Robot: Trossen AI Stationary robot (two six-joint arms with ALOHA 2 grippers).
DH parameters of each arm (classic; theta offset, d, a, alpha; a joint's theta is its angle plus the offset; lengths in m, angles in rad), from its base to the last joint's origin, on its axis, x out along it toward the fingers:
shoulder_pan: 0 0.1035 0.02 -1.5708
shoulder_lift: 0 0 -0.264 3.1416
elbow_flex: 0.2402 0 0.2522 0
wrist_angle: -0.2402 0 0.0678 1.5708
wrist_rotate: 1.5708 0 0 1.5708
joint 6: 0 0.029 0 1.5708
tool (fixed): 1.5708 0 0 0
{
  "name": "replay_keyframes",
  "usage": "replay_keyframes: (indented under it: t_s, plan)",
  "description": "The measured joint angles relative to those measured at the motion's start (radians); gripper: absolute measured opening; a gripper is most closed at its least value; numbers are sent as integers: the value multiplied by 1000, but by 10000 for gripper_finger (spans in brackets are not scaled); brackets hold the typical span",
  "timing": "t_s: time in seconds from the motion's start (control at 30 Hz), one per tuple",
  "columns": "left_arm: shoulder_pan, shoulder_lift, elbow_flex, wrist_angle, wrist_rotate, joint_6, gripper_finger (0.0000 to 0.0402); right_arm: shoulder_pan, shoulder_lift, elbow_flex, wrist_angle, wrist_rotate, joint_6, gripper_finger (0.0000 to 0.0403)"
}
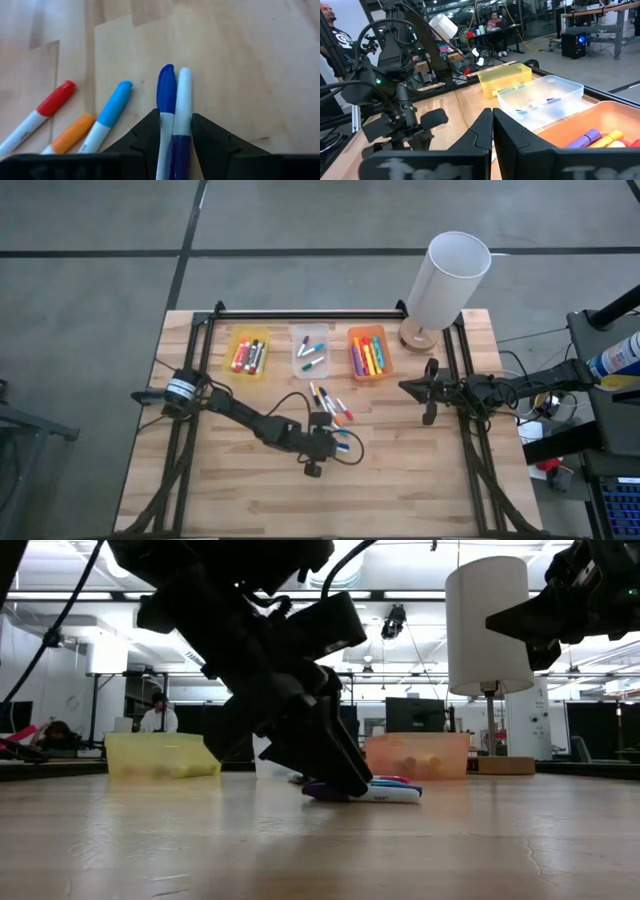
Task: Pick & Place Markers
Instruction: Put the small purple highlighter pen into the transparent bin
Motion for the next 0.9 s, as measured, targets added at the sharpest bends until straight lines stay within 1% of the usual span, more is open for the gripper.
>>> replay_keyframes:
  t_s: [0.1, 0.2, 0.27, 0.57, 0.63, 0.83, 0.9]
  plan:
    - [-19, 0, 0, 3, -28, 8, 115, 0, 0, 0, 0, 0, 0, 9]
    - [-41, 0, 0, 4, -108, 27, 115, 0, 0, 0, 0, 0, 0, 9]
    - [-52, 0, 1, 5, -140, 34, 115, 0, 0, 0, 0, 0, 0, 9]
    - [-65, -1, 2, 13, -144, 32, 115, 0, 0, 0, 0, 0, 0, 9]
    - [-57, -2, 2, 13, -126, 32, 115, 0, 0, 0, 0, 0, 0, 9]
    - [-14, -2, 2, 11, 2, -10, 115, 0, -1, 0, 0, 0, 0, 9]
    - [-7, -2, 2, 5, 12, -24, 115, 0, -1, 0, 0, 0, 0, 9]
